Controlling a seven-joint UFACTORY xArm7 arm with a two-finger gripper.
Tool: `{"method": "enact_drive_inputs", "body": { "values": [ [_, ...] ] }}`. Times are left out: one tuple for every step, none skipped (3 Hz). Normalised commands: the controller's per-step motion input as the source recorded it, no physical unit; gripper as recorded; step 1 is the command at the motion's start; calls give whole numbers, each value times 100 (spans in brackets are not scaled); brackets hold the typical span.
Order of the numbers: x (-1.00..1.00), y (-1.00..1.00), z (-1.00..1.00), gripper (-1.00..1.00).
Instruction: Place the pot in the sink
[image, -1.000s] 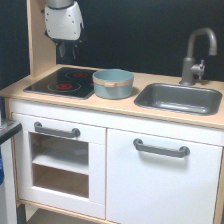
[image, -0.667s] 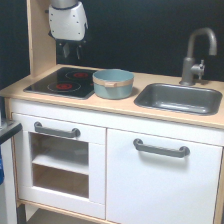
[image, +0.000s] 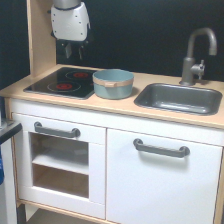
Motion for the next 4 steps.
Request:
{"method": "enact_drive_inputs", "body": {
  "values": [
    [30,-13,100,92],
    [15,19,100,92],
    [65,-13,66,89],
    [70,-22,100,100]
  ]
}}
